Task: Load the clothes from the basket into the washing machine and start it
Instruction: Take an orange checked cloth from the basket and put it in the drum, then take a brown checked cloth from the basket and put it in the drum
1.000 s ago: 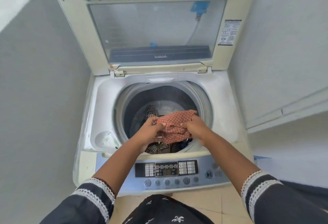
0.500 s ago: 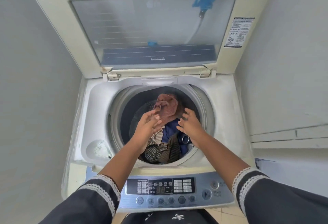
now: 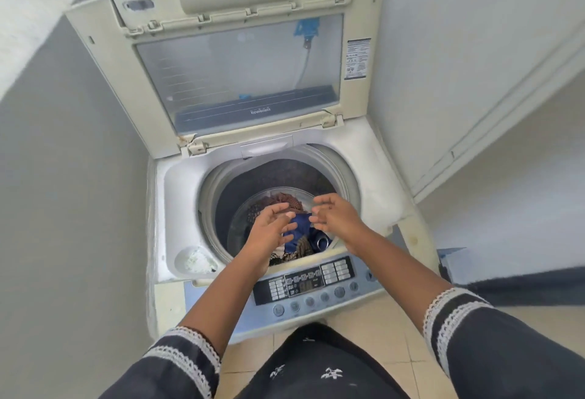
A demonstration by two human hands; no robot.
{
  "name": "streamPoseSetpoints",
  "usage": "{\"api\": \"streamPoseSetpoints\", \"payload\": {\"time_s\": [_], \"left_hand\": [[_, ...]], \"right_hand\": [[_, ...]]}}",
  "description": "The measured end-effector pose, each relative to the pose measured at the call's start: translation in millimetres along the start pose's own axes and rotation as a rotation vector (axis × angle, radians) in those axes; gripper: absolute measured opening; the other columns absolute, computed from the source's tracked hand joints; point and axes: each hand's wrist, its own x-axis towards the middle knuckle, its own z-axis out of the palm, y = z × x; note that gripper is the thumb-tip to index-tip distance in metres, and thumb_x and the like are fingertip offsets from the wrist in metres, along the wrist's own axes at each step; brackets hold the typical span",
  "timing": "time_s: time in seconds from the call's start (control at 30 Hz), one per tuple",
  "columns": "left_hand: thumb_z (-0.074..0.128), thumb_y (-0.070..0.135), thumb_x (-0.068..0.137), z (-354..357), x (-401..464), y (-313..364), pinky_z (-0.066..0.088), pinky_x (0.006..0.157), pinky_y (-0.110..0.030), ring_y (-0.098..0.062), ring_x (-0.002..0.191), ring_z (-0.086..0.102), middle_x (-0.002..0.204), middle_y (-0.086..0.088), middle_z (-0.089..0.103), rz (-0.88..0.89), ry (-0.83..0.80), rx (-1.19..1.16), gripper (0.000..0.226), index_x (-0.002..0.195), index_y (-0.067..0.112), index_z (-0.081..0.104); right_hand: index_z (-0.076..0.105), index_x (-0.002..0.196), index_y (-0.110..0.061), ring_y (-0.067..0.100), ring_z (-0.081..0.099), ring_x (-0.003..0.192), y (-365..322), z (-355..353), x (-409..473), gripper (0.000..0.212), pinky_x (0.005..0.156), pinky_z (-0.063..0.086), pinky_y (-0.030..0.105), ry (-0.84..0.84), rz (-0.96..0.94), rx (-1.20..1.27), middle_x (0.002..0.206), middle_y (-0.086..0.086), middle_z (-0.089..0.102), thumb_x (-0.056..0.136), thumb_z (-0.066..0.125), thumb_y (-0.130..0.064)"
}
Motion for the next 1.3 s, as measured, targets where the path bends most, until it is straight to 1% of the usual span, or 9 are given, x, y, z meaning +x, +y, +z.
{"api": "streamPoseSetpoints", "payload": {"time_s": [0.17, 0.33, 0.43, 0.57, 0.7, 0.9, 1.1, 1.2, 1.3], "left_hand": [[0.056, 0.015, 0.099, 3.7, -45.3, -5.9, 0.055, 0.081, -0.031, -0.022, 0.104, 0.068, 0.123, -0.011, 0.067, 0.057, -0.114, 0.03, 0.022, 0.121, 0.017, 0.058], [0.057, 0.012, 0.099, 20.2, -101.0, -24.9, 0.056, 0.094, -0.038, -0.026, 0.103, 0.067, 0.118, -0.015, 0.067, 0.084, -0.233, -0.012, 0.03, 0.129, 0.008, 0.054], [0.058, 0.012, 0.099, 40.8, -129.7, -41.2, 0.055, 0.095, -0.037, -0.025, 0.102, 0.067, 0.114, -0.013, 0.067, 0.092, -0.364, 0.039, 0.03, 0.128, 0.01, 0.054], [0.057, 0.013, 0.099, 74.3, -162.8, -72.4, 0.054, 0.096, -0.036, -0.026, 0.106, 0.066, 0.12, -0.013, 0.064, 0.049, -0.477, 0.135, 0.028, 0.128, 0.011, 0.054], [0.055, 0.013, 0.099, 116.4, -199.0, -106.7, 0.054, 0.095, -0.035, -0.023, 0.103, 0.066, 0.119, -0.013, 0.063, 0.016, -0.61, 0.275, 0.026, 0.126, 0.014, 0.055], [0.058, 0.012, 0.097, 192.5, -253.8, -172.0, 0.055, 0.083, -0.029, -0.02, 0.097, 0.066, 0.116, -0.013, 0.064, -0.05, -0.751, 0.478, 0.025, 0.122, 0.015, 0.057], [0.054, 0.01, 0.099, 276.8, -325.3, -263.3, 0.053, 0.093, -0.038, -0.022, 0.098, 0.066, 0.124, -0.017, 0.065, -0.137, -0.867, 0.663, 0.027, 0.125, 0.013, 0.057], [0.054, 0.01, 0.099, 314.4, -360.9, -312.3, 0.053, 0.094, -0.038, -0.022, 0.097, 0.066, 0.119, -0.015, 0.066, -0.184, -0.91, 0.728, 0.027, 0.126, 0.012, 0.057], [0.055, 0.008, 0.098, 342.0, -394.2, -357.6, 0.053, 0.086, -0.032, -0.021, 0.094, 0.064, 0.112, -0.011, 0.066, -0.249, -0.924, 0.754, 0.029, 0.127, 0.009, 0.055]], "right_hand": [[0.059, 0.115, -0.009, 0.027, 0.072, 0.097, 15.3, -3.3, -71.2, 0.023, 0.085, 0.06, 0.035, 0.114, -0.122, 0.129, 0.108, 0.013, 0.067, 0.096, 0.052, 0.002], [0.062, 0.103, -0.015, 0.027, 0.073, 0.092, 50.9, -14.1, -139.3, 0.02, 0.08, 0.06, 0.034, 0.218, -0.203, 0.174, 0.105, 0.019, 0.068, 0.095, 0.054, 0.001], [0.063, 0.107, -0.013, 0.024, 0.074, 0.09, 80.3, -24.8, -181.0, 0.019, 0.079, 0.06, 0.033, 0.313, -0.21, 0.225, 0.105, 0.017, 0.068, 0.095, 0.055, 0.0], [0.063, 0.11, -0.013, 0.023, 0.073, 0.091, 124.3, -44.6, -238.0, 0.021, 0.073, 0.058, 0.028, 0.405, -0.169, 0.277, 0.106, 0.014, 0.067, 0.094, 0.055, -0.001], [0.064, 0.112, -0.016, 0.023, 0.072, 0.094, 173.8, -76.0, -292.0, 0.021, 0.077, 0.055, 0.033, 0.53, -0.111, 0.323, 0.107, 0.01, 0.07, 0.095, 0.057, -0.006], [0.063, 0.114, -0.013, 0.021, 0.069, 0.086, 263.3, -129.9, -368.4, 0.022, 0.072, 0.049, 0.031, 0.693, -0.03, 0.459, 0.109, 0.015, 0.069, 0.094, 0.056, -0.004], [0.062, 0.096, -0.025, 0.017, 0.068, 0.074, 381.6, -185.6, -451.8, 0.032, 0.063, 0.044, 0.025, 0.769, 0.122, 0.532, 0.096, 0.007, 0.07, 0.091, 0.048, 0.002], [0.064, 0.099, -0.017, 0.019, 0.064, 0.072, 443.0, -210.6, -497.3, 0.031, 0.054, 0.045, 0.019, 0.794, 0.192, 0.548, 0.091, 0.009, 0.067, 0.091, 0.047, 0.008], [0.066, 0.091, -0.02, 0.022, 0.062, 0.075, 507.1, -232.8, -541.1, 0.028, 0.062, 0.049, 0.026, 0.84, 0.288, 0.537, 0.091, 0.01, 0.068, 0.088, 0.055, 0.005]]}}
